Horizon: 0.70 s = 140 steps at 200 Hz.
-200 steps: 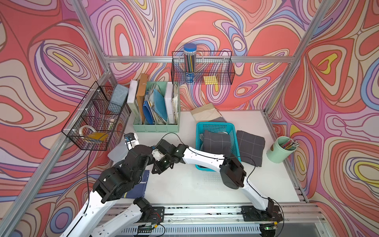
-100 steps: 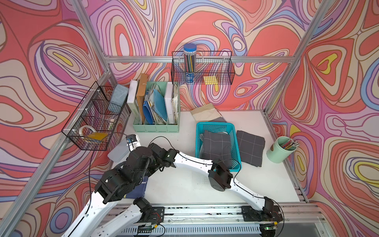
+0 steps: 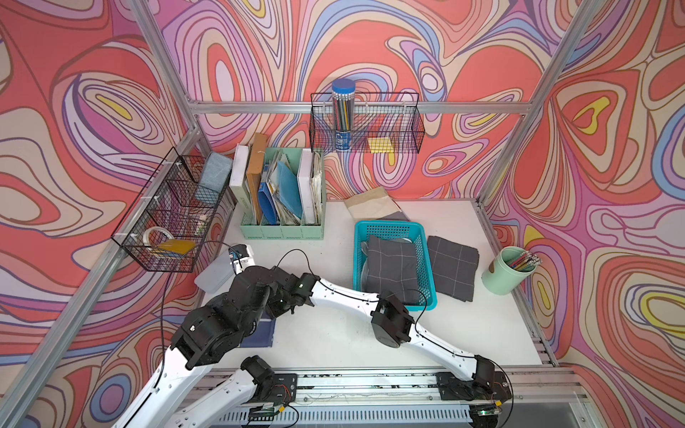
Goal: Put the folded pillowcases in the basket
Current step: Move the pillowcase to the center of the board.
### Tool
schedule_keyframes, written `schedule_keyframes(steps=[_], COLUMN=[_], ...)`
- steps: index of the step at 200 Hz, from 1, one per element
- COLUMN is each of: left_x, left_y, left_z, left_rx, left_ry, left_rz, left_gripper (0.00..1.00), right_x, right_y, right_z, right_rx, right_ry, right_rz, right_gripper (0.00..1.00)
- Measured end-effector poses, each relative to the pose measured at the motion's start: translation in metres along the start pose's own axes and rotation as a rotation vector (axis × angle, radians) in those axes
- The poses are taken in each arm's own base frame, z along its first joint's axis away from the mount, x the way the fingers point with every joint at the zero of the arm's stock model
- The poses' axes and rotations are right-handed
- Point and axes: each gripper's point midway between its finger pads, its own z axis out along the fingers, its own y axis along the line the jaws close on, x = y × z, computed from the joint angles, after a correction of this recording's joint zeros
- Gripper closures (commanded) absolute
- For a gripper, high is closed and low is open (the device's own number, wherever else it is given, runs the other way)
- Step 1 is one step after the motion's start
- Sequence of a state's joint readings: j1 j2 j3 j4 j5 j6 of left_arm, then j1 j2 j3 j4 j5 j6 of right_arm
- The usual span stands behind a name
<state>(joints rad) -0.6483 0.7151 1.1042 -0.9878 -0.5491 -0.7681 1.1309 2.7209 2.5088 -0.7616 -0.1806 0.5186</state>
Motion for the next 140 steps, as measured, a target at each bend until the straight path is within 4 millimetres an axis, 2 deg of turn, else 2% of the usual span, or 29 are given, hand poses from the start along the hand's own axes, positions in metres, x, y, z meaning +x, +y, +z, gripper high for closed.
schedule_keyframes(steps=[45,72,86,100,119,140], left_x=[0.003,0.0,-0.002,-0.003,-0.004,-0.003], left_y=[-0.007,-0.007,-0.008,-0.01,-0.016,-0.023], left_z=[0.006,0.009,0.01,0.014,0.026,0.049], left_rx=[0.007,-0.008,-0.013,-0.026,-0.05,-0.071], left_ry=[0.02,0.01,0.0,0.005,0.033,0.098], left_rz=[-0.002,0.002,0.012,0.036,0.077,0.094], left_gripper=[1.0,1.0,1.0,1.0,1.0,1.0], right_x=[0.024,0.045,0.047,0.038,0.017,-0.005], right_y=[-0.075,-0.1,-0.103,-0.099,-0.084,-0.062], right_z=[-0.049,-0.078,-0.093,-0.11,-0.138,-0.176], right_rx=[0.342,0.445,0.464,0.463,0.434,0.371], right_ry=[0.019,0.037,0.026,-0.009,-0.092,-0.185], right_rz=[0.078,0.094,0.093,0.082,0.061,0.046], right_gripper=[1.0,1.0,1.0,1.0,1.0,1.0])
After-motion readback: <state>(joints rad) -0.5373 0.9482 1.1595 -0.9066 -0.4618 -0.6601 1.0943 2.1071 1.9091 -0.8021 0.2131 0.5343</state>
